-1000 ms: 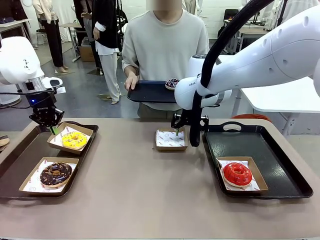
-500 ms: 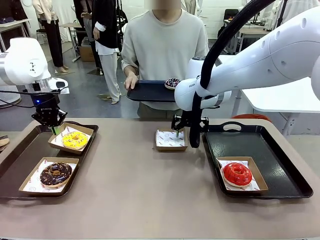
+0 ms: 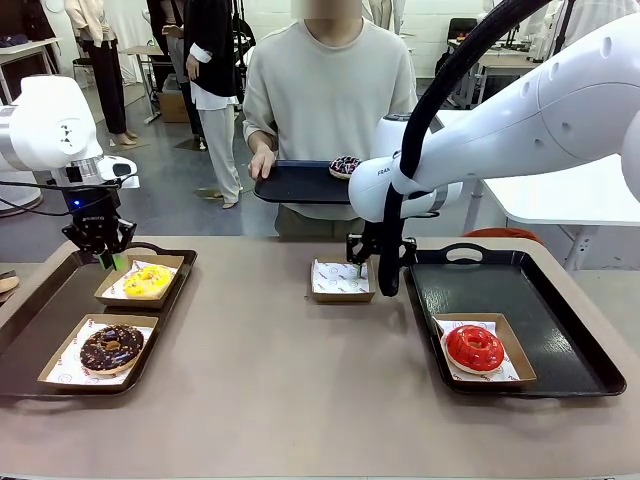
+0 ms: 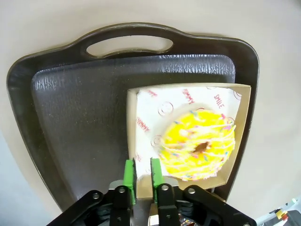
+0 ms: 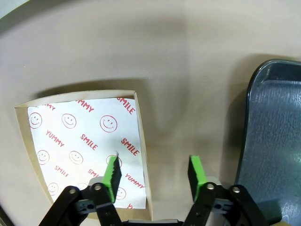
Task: Individually package the donuts and arrange them on the tray.
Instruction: Place the picked Paper togo box on the Handle tray while simultaneously picking up another Paper togo box from the table with the other hand.
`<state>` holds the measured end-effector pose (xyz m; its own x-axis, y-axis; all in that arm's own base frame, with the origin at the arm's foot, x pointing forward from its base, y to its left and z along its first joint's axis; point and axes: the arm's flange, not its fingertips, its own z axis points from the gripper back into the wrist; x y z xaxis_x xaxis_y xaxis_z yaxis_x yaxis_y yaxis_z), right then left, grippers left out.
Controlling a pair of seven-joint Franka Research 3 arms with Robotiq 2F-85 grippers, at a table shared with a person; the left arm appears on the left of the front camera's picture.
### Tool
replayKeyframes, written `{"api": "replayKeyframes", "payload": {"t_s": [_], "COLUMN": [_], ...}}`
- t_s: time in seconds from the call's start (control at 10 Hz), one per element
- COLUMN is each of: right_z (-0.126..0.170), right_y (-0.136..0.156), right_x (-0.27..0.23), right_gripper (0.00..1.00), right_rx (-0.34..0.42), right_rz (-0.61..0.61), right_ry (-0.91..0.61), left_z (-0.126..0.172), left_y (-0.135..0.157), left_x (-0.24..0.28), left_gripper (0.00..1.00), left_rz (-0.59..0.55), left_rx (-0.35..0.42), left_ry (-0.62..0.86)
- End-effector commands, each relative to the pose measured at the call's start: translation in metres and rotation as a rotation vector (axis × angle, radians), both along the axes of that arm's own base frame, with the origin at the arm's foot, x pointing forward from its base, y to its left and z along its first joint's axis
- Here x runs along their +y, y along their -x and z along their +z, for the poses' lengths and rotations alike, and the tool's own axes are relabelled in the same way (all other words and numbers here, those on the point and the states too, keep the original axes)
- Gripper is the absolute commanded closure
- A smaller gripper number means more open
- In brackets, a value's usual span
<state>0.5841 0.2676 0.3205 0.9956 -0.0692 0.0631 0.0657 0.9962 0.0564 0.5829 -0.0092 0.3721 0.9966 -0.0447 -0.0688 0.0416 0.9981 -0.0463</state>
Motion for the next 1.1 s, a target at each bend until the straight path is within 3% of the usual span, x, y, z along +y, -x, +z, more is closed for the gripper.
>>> {"api": "replayKeyframes", "payload": {"t_s": [0.0, 0.1, 0.2, 0.3, 0.5, 0.8, 1.0], "right_z": [-0.002, -0.002, -0.002, -0.002, -0.002, -0.001, 0.013], "right_y": [-0.005, -0.005, -0.005, -0.005, -0.005, -0.005, -0.002], "right_x": [0.002, 0.002, 0.002, 0.002, 0.002, 0.002, 0.003], "right_gripper": [1.0, 1.0, 0.86, 0.97, 1.0, 1.0, 1.0], "right_rx": [0.007, 0.006, 0.004, 0.005, 0.004, 0.006, -0.008], "right_rz": [-0.004, -0.004, -0.004, -0.007, -0.007, -0.007, -0.013], "right_ry": [-0.016, -0.017, -0.018, -0.02, -0.022, -0.028, -0.021], "left_z": [0.003, 0.004, 0.005, 0.006, 0.007, 0.01, 0.025], "left_y": [0.002, 0.002, 0.003, 0.003, 0.003, 0.005, 0.015], "left_x": [0.0, 0.0, 0.0, 0.001, 0.001, 0.003, 0.009], "left_gripper": [0.0, 0.0, 0.0, 0.12, 0.0, 0.0, 0.0], "left_rz": [0.003, 0.002, 0.001, 0.001, 0.006, 0.013, 0.009], "left_rx": [-0.001, -0.001, 0.0, 0.001, 0.003, -0.002, 0.012], "left_ry": [0.008, 0.01, 0.014, 0.015, 0.015, 0.028, 0.131]}}
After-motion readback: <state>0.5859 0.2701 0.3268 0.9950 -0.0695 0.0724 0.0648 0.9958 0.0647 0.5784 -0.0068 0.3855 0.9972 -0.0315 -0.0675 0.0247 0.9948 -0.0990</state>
